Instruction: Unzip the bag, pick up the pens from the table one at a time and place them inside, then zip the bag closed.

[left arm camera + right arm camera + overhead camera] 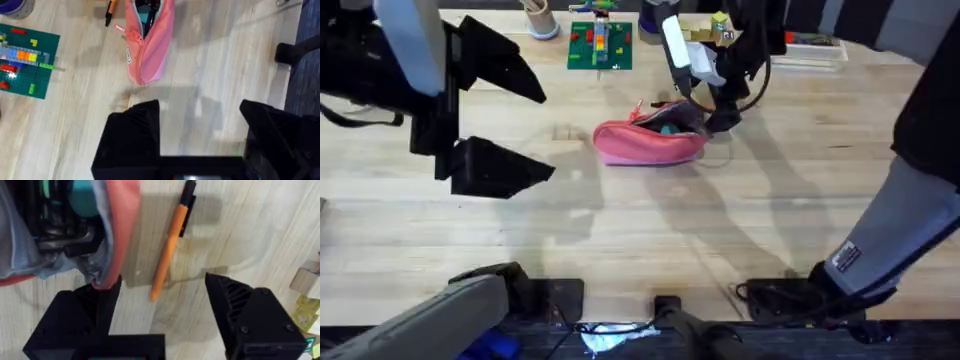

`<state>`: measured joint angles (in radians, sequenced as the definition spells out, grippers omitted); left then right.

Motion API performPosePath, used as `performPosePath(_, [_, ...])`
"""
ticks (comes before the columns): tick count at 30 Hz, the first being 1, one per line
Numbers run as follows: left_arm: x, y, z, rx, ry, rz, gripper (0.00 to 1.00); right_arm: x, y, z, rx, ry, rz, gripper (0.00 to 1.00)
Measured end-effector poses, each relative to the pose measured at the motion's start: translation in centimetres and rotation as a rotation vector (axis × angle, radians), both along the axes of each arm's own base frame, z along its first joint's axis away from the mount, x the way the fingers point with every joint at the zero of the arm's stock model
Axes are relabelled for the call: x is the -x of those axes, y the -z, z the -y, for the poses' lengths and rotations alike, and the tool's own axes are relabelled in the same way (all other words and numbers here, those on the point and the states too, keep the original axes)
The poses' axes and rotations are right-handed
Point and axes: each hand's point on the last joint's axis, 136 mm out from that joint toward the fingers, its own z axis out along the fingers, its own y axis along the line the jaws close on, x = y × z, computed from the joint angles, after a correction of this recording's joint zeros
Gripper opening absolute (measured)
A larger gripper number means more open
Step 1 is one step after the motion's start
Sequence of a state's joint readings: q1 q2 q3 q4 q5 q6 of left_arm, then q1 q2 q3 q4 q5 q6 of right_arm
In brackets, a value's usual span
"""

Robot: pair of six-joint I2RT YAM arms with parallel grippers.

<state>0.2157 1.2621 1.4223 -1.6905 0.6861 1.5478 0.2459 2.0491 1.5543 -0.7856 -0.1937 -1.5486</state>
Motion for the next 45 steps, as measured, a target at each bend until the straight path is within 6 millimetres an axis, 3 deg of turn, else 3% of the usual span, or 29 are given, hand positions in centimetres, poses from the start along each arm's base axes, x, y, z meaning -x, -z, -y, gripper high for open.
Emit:
performPosePath(9, [0.0, 0.0, 0.0, -0.002, 0.0, 0.0, 0.995, 0.1, 0.3, 0.0, -0.033, 0.014, -0.037, 0.994])
performPosePath(20, [0.0, 0.0, 0.0, -0.002, 0.0, -0.001, 0.996, 0.9, 0.7, 0.3, -0.059, 0.069, -0.122, 0.924])
performPosePath(30, [0.0, 0.0, 0.0, -0.002, 0.0, -0.001, 0.995, 2.1, 0.9, 0.1, -0.071, 0.076, -0.176, 0.531])
performPosePath(36, [0.0, 0.0, 0.0, -0.002, 0.0, -0.001, 0.995, 1.6, 1.0, -0.5, -0.089, 0.068, -0.157, 0.073])
performPosePath(45, [0.0, 0.0, 0.0, -0.002, 0.0, -0.001, 0.995, 1.5, 0.9, -0.5, -0.093, 0.067, -0.154, 0.033])
